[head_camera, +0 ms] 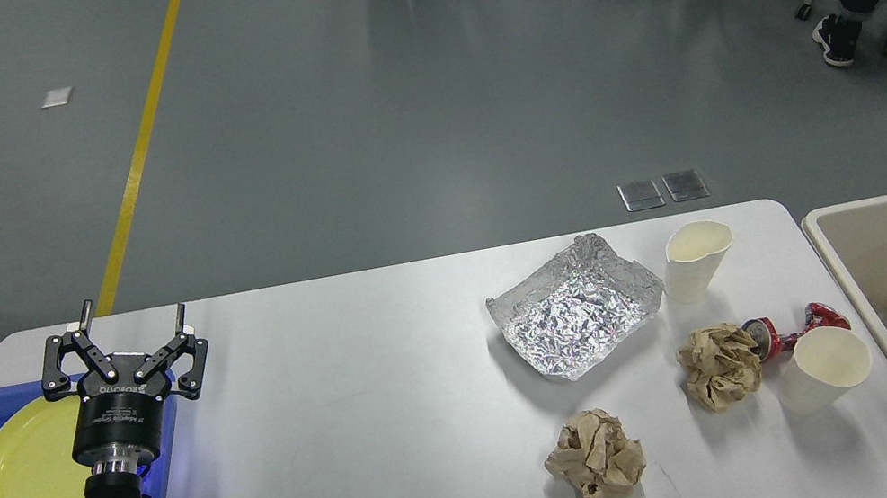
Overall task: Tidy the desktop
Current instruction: 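Withdraw the right gripper up out of the white bin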
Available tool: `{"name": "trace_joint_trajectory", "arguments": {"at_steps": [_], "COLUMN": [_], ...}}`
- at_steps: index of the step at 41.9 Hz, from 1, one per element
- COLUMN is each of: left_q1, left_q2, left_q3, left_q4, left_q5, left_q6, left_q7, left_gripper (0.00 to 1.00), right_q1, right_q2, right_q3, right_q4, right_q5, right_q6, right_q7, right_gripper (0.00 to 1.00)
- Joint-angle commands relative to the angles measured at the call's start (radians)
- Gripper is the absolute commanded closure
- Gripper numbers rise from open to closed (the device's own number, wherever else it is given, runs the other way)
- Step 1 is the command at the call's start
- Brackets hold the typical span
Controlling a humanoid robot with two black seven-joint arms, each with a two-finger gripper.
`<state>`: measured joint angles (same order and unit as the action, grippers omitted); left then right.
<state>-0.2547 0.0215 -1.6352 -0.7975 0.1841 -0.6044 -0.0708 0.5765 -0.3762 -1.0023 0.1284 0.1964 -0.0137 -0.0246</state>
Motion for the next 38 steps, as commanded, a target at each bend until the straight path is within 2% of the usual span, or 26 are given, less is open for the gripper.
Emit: {"name": "trace_joint_trajectory", "arguments": {"at_steps": [1, 2, 5, 13, 24, 29, 33, 37, 38], "left_q1": [0.0, 0.0, 0.0, 0.0, 0.0, 0.0, 0.0, 0.0, 0.0], "left_q2": [0.0, 0.0, 0.0, 0.0, 0.0, 0.0, 0.0, 0.0, 0.0], "left_q3": [0.0, 0.0, 0.0, 0.0, 0.0, 0.0, 0.002, 0.0, 0.0], "left_q4": [0.0, 0.0, 0.0, 0.0, 0.0, 0.0, 0.0, 0.0, 0.0], "left_q5": [0.0, 0.0, 0.0, 0.0, 0.0, 0.0, 0.0, 0.0, 0.0], "left_q6": [0.0, 0.0, 0.0, 0.0, 0.0, 0.0, 0.0, 0.0, 0.0], "left_q7": [0.0, 0.0, 0.0, 0.0, 0.0, 0.0, 0.0, 0.0, 0.0], "left_gripper": [0.04, 0.04, 0.04, 0.04, 0.04, 0.04, 0.04, 0.04, 0.04], "right_q1": [0.002, 0.003, 0.0, 0.002, 0.038, 0.166, 0.337, 0.489, 0.573], "right_q2": [0.002, 0.002, 0.003, 0.003, -0.01, -0.079, -0.154, -0.182, -0.182], "right_q3": [0.005, 0.01, 0.014, 0.014, 0.007, -0.001, -0.027, -0.11, -0.158], "right_q4": [0.0, 0.002, 0.01, 0.016, 0.059, 0.169, 0.33, 0.451, 0.509], "right_q5": [0.0, 0.0, -0.003, -0.005, -0.009, -0.022, -0.064, -0.15, -0.17], "right_q6": [-0.067, -0.087, -0.118, -0.117, -0.069, -0.016, 0.049, 0.119, 0.167], "right_q7": [0.002, 0.003, 0.003, 0.008, 0.012, 0.011, 0.003, 0.0, 0.0], "right_gripper": [0.06, 0.0, 0.0, 0.0, 0.0, 0.0, 0.0, 0.0, 0.0]}}
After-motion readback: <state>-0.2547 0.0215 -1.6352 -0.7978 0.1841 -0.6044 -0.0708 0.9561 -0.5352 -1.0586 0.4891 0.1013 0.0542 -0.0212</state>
